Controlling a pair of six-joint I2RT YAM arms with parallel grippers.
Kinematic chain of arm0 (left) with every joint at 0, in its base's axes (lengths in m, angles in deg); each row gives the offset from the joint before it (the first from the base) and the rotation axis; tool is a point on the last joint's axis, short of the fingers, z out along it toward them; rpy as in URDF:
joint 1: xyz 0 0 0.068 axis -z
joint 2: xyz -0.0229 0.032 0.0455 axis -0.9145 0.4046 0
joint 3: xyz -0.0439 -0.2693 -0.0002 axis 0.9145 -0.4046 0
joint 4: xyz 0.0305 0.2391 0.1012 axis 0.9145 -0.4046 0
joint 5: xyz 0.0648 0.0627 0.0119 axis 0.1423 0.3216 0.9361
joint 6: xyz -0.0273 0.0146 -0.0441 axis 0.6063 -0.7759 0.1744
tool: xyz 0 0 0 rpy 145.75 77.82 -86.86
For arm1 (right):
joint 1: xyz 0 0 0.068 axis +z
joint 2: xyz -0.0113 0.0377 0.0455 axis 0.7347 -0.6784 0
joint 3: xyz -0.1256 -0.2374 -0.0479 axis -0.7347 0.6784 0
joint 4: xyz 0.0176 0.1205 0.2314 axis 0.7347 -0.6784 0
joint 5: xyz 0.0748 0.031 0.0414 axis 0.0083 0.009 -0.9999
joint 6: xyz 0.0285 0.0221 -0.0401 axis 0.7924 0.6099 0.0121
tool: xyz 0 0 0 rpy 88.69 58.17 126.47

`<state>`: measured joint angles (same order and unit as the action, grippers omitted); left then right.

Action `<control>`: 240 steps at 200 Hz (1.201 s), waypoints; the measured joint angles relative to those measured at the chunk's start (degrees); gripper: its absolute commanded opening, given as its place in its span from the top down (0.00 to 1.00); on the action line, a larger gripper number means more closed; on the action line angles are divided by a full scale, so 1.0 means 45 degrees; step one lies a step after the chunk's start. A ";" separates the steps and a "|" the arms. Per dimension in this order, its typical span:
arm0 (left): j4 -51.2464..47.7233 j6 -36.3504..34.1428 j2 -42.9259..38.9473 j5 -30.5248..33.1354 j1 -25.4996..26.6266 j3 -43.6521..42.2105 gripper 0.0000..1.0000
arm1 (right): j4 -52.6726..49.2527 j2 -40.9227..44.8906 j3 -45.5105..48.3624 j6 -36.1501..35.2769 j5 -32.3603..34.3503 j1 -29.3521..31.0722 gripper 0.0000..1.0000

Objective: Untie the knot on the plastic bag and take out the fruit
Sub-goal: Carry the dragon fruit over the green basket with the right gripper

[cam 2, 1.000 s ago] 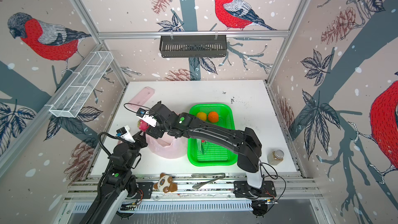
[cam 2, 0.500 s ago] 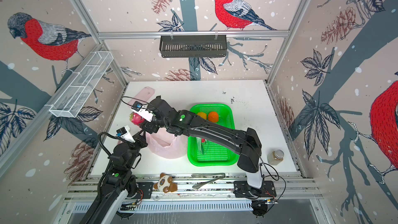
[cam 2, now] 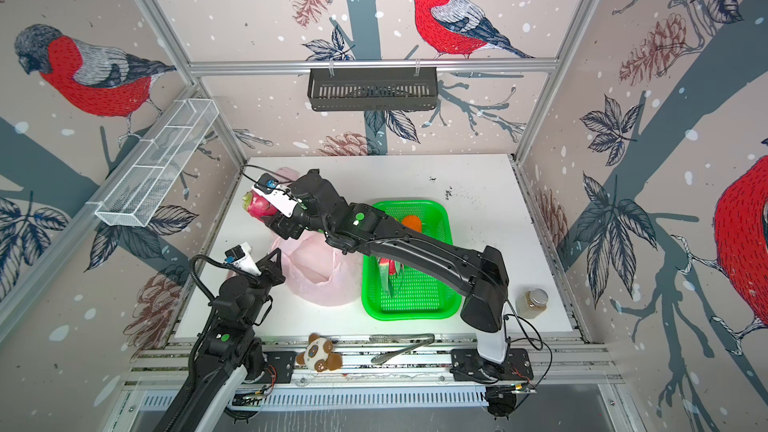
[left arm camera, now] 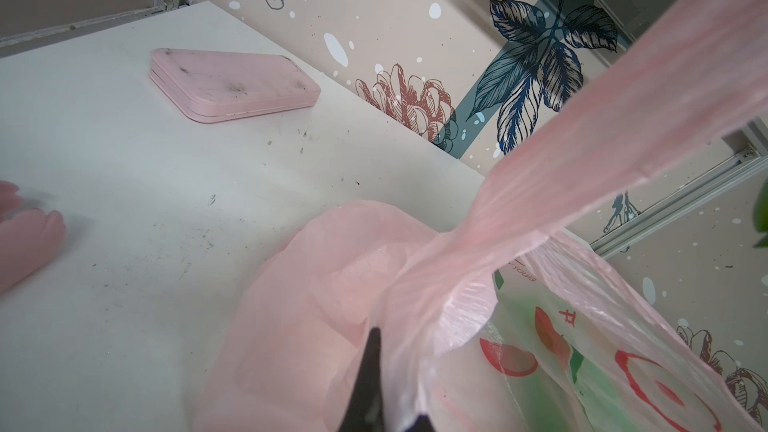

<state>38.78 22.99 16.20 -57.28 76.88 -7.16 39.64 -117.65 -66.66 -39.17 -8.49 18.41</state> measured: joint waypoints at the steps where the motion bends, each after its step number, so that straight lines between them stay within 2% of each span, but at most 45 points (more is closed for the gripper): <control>1: 0.0000 0.0000 0.0000 0.0000 0.0000 0.0000 1.00 | 0.0010 0.0005 0.0000 0.0000 0.0005 -0.0010 0.61; 58: 0.0000 0.0000 -0.0058 0.0005 0.0000 -0.0024 1.00 | 0.0840 0.0427 0.0661 0.0049 0.0563 -0.0597 0.62; 124: 0.0000 -0.0005 -0.0078 0.0005 0.0000 -0.0024 1.00 | 0.1710 0.1574 0.2443 0.0753 0.1268 -0.1637 0.63; 240: 0.0000 -0.0015 -0.0029 0.0000 0.0000 -0.0019 1.00 | 0.2390 0.4299 0.6596 0.4022 0.2448 -0.3648 0.63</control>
<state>38.78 22.92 16.07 -57.28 76.88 -7.25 50.39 -98.31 -36.97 -21.07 2.53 1.99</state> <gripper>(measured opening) 0.044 0.745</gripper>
